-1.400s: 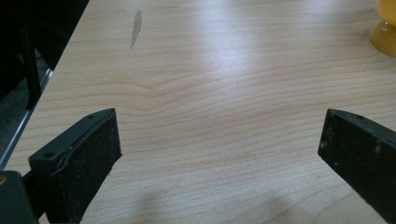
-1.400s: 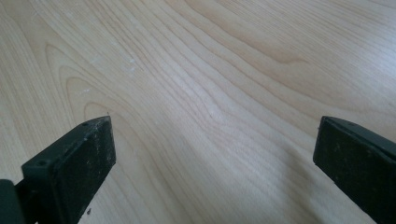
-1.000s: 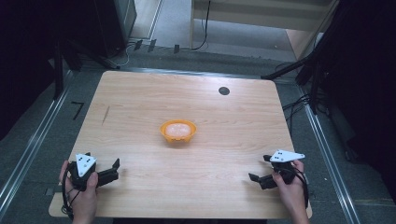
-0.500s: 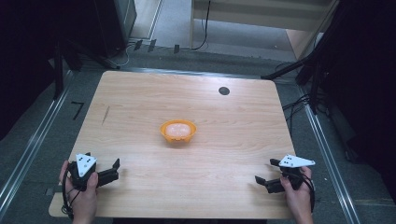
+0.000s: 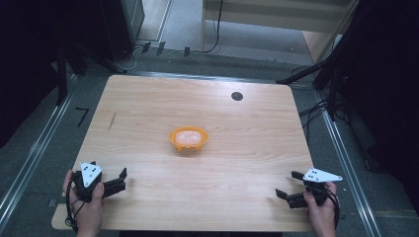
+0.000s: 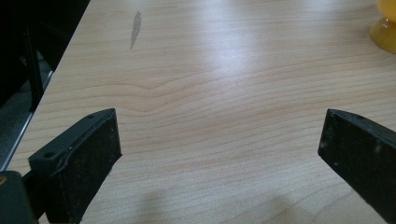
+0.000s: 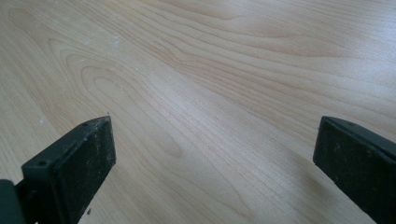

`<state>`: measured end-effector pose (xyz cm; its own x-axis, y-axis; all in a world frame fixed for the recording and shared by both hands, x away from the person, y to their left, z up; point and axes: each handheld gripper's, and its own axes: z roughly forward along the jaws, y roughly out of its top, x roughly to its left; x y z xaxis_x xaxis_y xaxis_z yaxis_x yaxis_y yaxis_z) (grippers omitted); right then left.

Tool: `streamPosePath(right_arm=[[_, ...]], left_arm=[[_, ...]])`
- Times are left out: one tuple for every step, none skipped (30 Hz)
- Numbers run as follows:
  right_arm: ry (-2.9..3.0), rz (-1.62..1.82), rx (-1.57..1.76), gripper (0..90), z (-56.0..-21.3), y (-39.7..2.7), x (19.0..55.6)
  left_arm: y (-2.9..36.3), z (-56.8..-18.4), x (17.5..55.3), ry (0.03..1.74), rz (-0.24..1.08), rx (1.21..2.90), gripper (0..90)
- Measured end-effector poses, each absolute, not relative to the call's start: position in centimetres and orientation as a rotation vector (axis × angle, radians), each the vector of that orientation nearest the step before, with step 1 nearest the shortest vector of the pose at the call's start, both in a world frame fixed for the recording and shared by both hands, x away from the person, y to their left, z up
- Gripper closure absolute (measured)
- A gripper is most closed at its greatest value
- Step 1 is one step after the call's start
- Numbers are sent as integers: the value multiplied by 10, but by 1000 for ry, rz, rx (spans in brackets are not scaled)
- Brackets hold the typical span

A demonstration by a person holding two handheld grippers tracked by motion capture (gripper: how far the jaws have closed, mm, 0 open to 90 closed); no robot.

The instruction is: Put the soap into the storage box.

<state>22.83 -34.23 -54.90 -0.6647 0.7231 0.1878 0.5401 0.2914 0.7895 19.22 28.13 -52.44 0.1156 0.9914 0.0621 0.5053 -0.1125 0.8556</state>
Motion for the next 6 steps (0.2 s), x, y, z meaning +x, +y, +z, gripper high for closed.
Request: streamPosePath(right_arm=[[2350, 1315, 1168, 0, -549, -343, 228], [2344, 1320, 1173, 0, -549, -343, 227], [2340, 1321, 1176, 0, -549, -344, 227], [2338, 1324, 1175, 0, -549, -344, 226], [2334, 1330, 1174, 0, -549, -345, 226], [2332, 1334, 1171, 0, -549, -345, 226]], left_arm=[[281, -525, 192, 1469, 902, 1709, 0], [281, -525, 192, 1468, 903, 1710, 0], [281, -525, 192, 1469, 902, 1711, 0], [281, -525, 193, 1469, 902, 1711, 0], [281, -525, 193, 1470, 901, 1711, 0], [281, -525, 192, 1467, 902, 1712, 0]])
